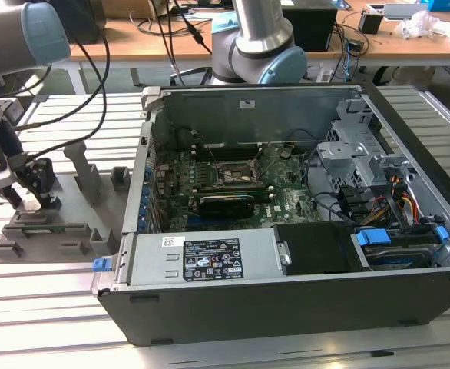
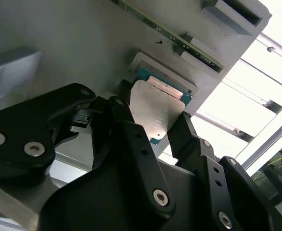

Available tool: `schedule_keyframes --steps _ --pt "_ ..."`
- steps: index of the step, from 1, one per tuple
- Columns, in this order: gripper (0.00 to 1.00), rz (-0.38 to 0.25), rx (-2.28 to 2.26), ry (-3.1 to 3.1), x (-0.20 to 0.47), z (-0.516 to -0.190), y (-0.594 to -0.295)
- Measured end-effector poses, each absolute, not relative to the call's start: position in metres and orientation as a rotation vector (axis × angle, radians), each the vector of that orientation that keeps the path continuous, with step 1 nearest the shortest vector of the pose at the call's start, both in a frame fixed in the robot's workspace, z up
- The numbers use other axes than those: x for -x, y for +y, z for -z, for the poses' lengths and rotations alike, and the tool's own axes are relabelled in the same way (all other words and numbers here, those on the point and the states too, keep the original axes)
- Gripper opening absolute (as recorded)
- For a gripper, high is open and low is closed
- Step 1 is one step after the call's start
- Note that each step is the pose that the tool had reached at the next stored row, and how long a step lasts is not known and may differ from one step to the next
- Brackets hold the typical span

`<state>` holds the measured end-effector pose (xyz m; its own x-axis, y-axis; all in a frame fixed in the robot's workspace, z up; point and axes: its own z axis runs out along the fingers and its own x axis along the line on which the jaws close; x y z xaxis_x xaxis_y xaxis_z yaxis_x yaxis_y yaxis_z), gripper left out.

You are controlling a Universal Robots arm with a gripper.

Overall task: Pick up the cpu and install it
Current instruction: 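Pick up the cpu and move it towards the insertion slot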

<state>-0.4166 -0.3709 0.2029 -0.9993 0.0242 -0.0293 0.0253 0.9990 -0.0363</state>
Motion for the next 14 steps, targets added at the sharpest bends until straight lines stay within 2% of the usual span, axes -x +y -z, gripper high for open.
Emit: schedule_keyframes --steps 14 --pt "0.55 0.057 -0.039 3.112 0.417 -0.231 -0.371"
